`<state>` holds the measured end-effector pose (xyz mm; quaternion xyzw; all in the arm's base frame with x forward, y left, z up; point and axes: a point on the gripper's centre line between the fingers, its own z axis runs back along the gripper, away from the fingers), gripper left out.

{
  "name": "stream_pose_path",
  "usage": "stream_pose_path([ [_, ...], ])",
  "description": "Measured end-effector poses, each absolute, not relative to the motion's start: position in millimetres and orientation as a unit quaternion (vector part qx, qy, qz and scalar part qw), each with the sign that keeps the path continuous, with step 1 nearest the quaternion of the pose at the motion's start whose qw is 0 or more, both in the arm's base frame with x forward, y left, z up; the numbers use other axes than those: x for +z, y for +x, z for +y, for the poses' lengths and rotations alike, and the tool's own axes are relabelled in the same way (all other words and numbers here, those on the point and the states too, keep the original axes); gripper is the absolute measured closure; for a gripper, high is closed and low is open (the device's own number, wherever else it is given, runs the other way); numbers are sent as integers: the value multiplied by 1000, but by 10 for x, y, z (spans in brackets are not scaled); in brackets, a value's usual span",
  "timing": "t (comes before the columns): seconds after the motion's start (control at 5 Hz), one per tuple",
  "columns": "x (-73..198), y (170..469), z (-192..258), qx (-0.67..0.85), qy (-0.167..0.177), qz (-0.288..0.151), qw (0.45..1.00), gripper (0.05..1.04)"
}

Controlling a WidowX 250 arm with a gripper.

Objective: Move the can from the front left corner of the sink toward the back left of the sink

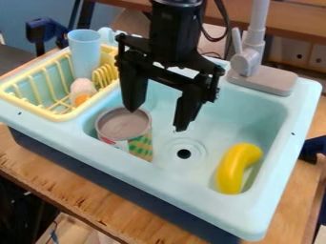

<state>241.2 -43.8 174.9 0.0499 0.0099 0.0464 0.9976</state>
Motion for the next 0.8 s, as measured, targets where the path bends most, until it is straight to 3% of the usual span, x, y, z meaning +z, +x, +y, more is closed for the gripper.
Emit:
stream_pose_path([
  [0.8,1527,2289,-88,95,66,60,991,83],
])
